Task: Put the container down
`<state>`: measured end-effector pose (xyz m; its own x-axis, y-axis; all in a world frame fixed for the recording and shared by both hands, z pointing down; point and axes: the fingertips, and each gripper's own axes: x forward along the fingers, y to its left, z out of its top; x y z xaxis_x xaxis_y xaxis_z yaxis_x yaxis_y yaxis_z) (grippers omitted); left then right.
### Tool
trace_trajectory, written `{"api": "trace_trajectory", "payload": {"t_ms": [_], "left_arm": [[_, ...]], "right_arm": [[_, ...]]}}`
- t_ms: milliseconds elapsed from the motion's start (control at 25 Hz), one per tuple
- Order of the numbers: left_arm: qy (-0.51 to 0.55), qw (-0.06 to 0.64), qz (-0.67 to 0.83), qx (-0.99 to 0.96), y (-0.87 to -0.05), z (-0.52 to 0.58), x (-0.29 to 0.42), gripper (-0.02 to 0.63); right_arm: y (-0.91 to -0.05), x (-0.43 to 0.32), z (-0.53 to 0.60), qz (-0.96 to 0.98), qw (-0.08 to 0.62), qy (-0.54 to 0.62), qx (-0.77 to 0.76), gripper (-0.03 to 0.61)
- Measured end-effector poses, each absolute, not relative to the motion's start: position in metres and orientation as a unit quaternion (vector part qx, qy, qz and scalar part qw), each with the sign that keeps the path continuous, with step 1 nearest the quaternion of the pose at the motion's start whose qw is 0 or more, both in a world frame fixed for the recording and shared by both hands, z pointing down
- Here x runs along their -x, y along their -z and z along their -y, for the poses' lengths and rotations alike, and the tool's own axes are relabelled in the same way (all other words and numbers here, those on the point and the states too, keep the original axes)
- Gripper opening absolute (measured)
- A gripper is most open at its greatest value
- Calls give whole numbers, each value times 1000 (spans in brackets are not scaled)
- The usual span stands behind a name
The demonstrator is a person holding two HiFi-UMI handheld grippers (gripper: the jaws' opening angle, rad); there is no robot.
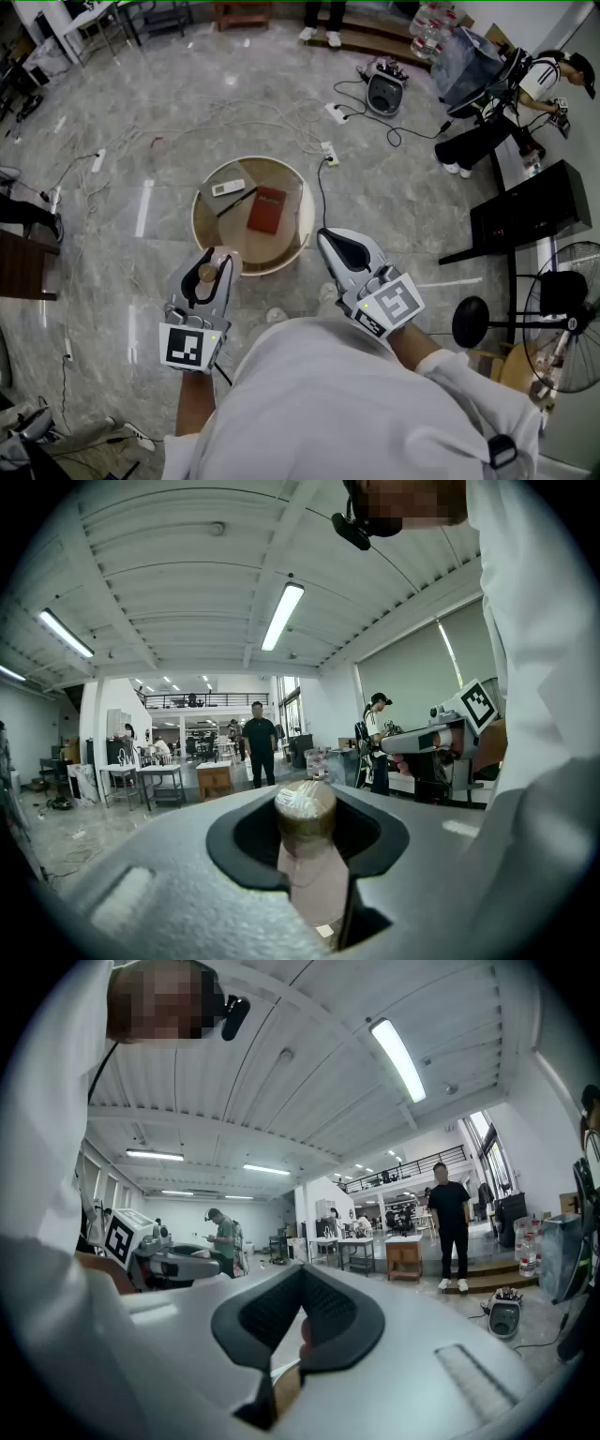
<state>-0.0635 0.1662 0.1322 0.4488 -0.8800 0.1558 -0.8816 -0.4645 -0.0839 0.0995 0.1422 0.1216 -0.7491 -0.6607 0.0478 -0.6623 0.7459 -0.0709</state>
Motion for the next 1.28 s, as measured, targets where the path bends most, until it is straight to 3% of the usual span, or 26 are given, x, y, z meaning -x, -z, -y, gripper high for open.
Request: {"api": "trace_trajectory", "payload": {"t_ms": [600,1280], "left_arm": [[-86,4,515,-853,-136,-172,67,112],[-85,5,505,-859,-139,-174,68,112]], "right_arm": [[-117,-96,-148,936,-16,-44,-348,0],[-126,-94,-153,932,1,-44,-361,0]]}}
